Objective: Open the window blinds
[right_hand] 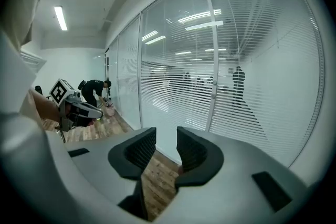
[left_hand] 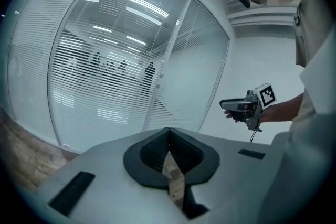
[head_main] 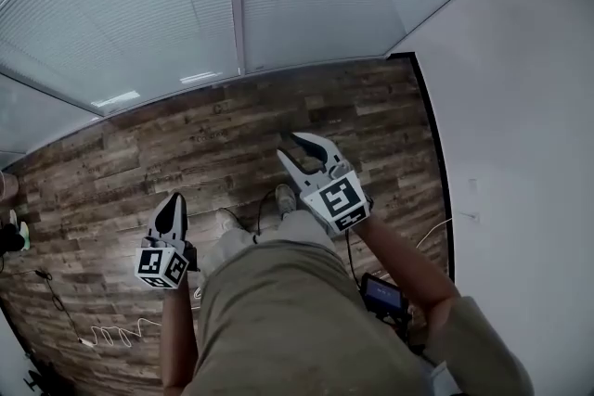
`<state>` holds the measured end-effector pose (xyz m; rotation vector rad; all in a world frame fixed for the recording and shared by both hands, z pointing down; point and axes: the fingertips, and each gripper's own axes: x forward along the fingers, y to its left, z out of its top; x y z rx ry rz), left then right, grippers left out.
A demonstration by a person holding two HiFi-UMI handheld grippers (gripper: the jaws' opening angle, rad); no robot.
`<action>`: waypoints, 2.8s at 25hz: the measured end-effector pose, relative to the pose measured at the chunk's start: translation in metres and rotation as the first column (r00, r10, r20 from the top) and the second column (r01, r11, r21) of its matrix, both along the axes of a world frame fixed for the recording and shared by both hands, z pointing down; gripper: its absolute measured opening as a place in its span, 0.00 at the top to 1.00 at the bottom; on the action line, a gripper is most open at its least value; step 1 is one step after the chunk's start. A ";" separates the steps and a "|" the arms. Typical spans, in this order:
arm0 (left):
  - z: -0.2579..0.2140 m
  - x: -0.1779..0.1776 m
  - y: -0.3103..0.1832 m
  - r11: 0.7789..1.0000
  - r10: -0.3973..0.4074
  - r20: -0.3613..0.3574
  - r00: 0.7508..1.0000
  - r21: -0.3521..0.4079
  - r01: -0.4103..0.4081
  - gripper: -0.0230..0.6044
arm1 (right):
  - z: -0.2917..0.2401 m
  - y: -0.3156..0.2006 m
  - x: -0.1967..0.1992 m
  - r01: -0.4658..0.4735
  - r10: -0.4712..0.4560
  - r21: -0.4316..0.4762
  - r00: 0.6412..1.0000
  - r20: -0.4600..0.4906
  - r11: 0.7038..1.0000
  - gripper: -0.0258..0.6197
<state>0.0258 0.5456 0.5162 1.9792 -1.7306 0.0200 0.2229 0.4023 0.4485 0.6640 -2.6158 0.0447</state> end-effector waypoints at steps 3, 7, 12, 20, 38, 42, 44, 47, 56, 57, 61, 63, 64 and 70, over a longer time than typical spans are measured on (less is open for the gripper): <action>0.001 -0.012 0.000 1.000 -0.005 0.002 1.000 -0.007 0.005 0.94 | -0.004 0.000 -0.011 0.019 -0.019 0.021 1.000 -0.014 1.000 0.76; -0.004 -0.021 -0.002 1.000 -0.020 0.003 1.000 -0.008 0.020 0.94 | -0.011 -0.003 -0.018 0.020 -0.019 0.053 1.000 -0.016 0.998 0.76; -0.005 -0.020 -0.006 1.000 -0.028 0.004 1.000 -0.008 0.028 0.94 | -0.012 -0.001 -0.013 0.020 -0.019 0.085 1.000 -0.018 0.996 0.76; 0.002 -0.001 -0.010 0.999 -0.009 -0.004 1.000 -0.034 0.009 0.94 | -0.006 0.002 0.000 0.017 -0.013 0.104 0.999 -0.039 0.994 0.76; 0.013 0.035 -0.040 0.998 0.030 -0.034 0.999 -0.059 -0.032 0.94 | 0.020 -0.007 0.022 -0.018 0.019 0.061 1.000 -0.011 0.998 0.76; 0.009 0.041 -0.045 0.997 0.048 -0.035 0.998 -0.056 -0.050 0.94 | 0.019 -0.007 0.025 -0.022 0.023 0.052 1.000 -0.009 0.998 0.76; 0.009 0.042 -0.047 0.997 0.050 -0.033 0.998 -0.054 -0.051 0.94 | 0.021 -0.008 0.027 -0.022 0.022 0.049 1.000 -0.007 0.999 0.76; 0.010 0.041 -0.051 0.997 0.048 -0.027 0.998 -0.054 -0.049 0.94 | 0.023 -0.011 0.030 -0.022 0.022 0.044 1.000 -0.006 0.999 0.76; 0.010 0.045 -0.055 0.994 0.062 -0.016 0.998 -0.085 -0.063 0.94 | 0.027 -0.013 0.032 0.025 -0.023 0.030 0.998 -0.056 0.999 0.80; 0.010 0.048 -0.057 0.994 0.064 -0.016 0.998 -0.086 -0.065 0.94 | 0.028 -0.015 0.034 0.032 -0.030 0.030 0.997 -0.072 0.999 0.82; 0.001 0.064 -0.063 0.994 0.071 -0.014 0.997 -0.083 -0.072 0.94 | 0.018 -0.018 0.047 0.042 -0.041 0.016 0.997 -0.063 0.999 0.83; -0.013 0.074 -0.067 0.995 0.071 -0.011 0.997 -0.074 -0.072 0.94 | 0.005 -0.019 0.056 0.040 -0.039 0.015 0.998 -0.045 0.999 0.83; -0.019 0.080 -0.069 0.995 0.070 -0.010 0.997 -0.071 -0.071 0.94 | -0.002 -0.021 0.060 0.038 -0.038 0.011 0.999 -0.035 0.999 0.83; 0.004 0.102 -0.091 0.995 0.049 -0.003 0.999 -0.082 -0.050 0.94 | 0.021 -0.050 0.073 0.047 -0.047 -0.012 0.999 0.004 0.999 0.83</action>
